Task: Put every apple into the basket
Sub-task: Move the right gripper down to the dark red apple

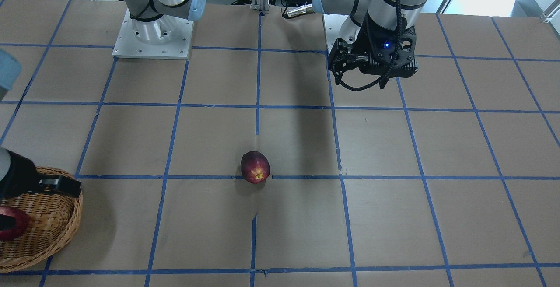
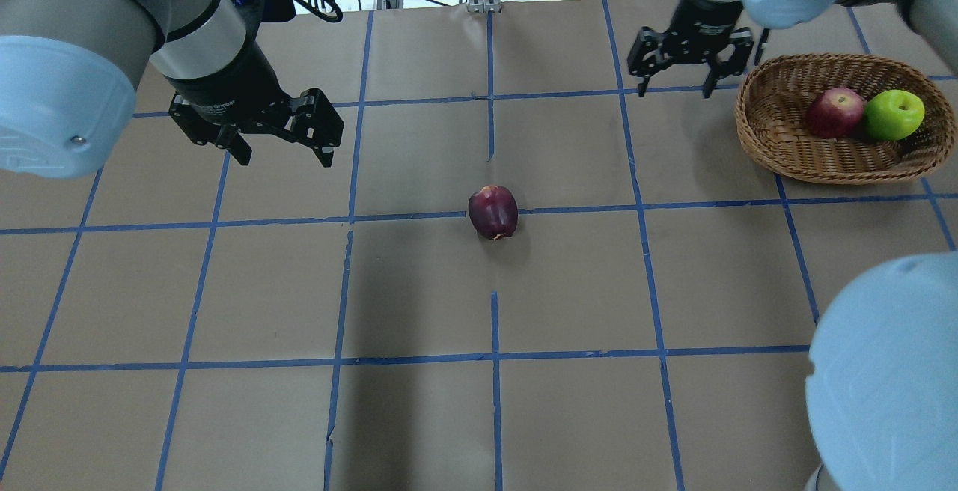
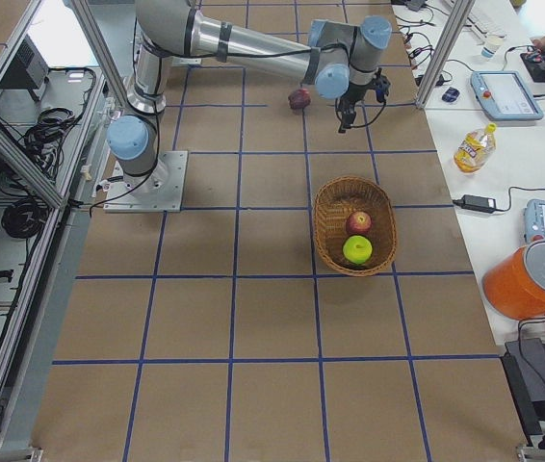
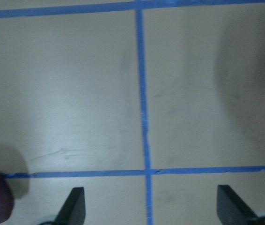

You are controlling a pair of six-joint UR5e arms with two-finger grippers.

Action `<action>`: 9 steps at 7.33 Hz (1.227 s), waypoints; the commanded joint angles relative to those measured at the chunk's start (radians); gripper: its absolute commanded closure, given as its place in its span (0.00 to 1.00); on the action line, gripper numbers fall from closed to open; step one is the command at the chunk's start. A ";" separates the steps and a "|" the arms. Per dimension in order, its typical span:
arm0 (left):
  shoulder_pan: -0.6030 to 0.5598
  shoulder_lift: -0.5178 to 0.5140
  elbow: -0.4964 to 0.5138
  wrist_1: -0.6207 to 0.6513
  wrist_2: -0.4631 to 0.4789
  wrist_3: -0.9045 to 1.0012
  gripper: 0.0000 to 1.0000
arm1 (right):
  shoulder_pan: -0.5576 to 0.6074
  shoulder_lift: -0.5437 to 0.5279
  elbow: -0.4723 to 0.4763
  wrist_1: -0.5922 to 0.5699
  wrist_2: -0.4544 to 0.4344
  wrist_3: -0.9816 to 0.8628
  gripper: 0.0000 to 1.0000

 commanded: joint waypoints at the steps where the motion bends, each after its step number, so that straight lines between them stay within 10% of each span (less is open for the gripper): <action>1: 0.007 0.000 0.008 0.001 0.004 0.002 0.00 | 0.175 0.015 0.030 -0.026 0.003 0.029 0.00; 4: 0.045 0.003 0.008 0.007 0.007 0.002 0.00 | 0.278 0.062 0.161 -0.300 0.005 0.032 0.00; 9: 0.057 0.017 -0.003 -0.005 0.009 0.000 0.00 | 0.345 0.105 0.191 -0.353 0.048 0.075 0.00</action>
